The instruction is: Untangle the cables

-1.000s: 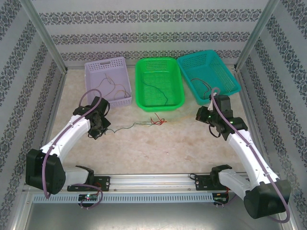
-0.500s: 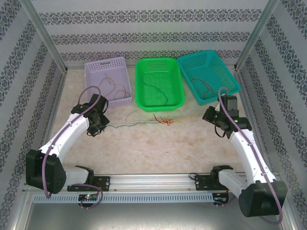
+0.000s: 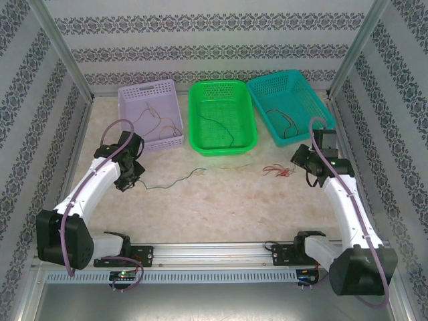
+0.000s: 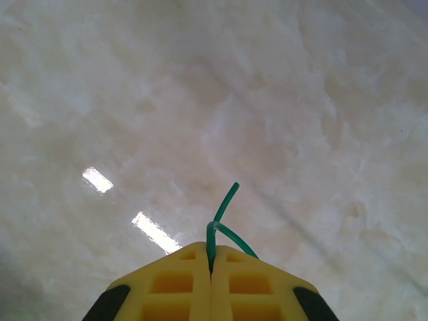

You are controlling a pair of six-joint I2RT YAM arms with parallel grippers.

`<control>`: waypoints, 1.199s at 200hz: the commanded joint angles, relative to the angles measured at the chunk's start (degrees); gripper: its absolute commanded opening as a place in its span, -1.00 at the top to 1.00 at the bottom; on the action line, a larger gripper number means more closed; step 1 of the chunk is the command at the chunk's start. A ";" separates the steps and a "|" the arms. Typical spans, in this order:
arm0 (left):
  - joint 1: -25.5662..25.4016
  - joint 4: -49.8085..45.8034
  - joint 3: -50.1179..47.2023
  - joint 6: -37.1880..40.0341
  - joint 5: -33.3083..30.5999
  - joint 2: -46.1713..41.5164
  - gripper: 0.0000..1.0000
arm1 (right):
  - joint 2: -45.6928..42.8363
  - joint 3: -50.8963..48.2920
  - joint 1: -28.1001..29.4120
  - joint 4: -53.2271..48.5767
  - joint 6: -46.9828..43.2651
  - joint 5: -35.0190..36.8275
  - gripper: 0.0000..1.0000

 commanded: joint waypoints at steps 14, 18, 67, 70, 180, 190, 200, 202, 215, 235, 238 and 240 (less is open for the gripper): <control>0.55 4.13 -0.84 1.97 7.13 0.16 1.00 | 3.48 -1.16 2.83 0.73 2.04 -4.85 1.00; 0.47 4.55 -0.84 1.77 7.84 0.16 1.00 | 3.71 -1.86 3.08 0.94 2.71 -5.57 1.00; -0.21 1.55 4.43 2.78 9.78 -4.18 1.00 | 3.29 -5.07 9.56 -0.98 7.05 -8.72 0.93; -0.21 1.86 4.69 2.94 10.44 -4.64 1.00 | 3.14 -5.08 9.90 -1.27 7.25 -8.83 0.89; -0.46 4.46 14.96 -0.94 24.89 -4.29 1.00 | -1.73 5.93 38.46 -7.92 31.46 -2.32 -0.13; -0.63 5.65 14.92 -1.57 25.35 -4.07 1.00 | 0.11 7.51 39.83 -5.45 36.25 -3.29 -0.13; -0.95 6.58 14.88 -1.93 25.57 -3.82 1.00 | 1.94 8.30 40.77 -1.11 40.47 -4.89 -0.13; -1.03 6.72 14.88 -1.95 25.57 -3.80 1.00 | 2.34 8.48 41.01 -0.07 41.38 -5.19 -0.13; -1.56 8.20 14.59 -2.56 25.78 -3.55 1.00 | 4.97 9.50 42.37 5.56 46.73 -6.16 -0.15; -2.38 10.49 13.94 -3.65 26.41 -3.24 1.00 | 9.79 11.34 44.32 13.02 53.37 -7.22 -0.20; -2.59 10.78 13.91 -3.73 26.49 -3.17 1.00 | 10.49 11.63 44.43 14.11 53.95 -7.31 -0.20; -2.69 10.91 13.91 -3.79 26.46 -3.11 1.00 | 11.05 11.88 44.61 14.69 54.18 -7.42 -0.20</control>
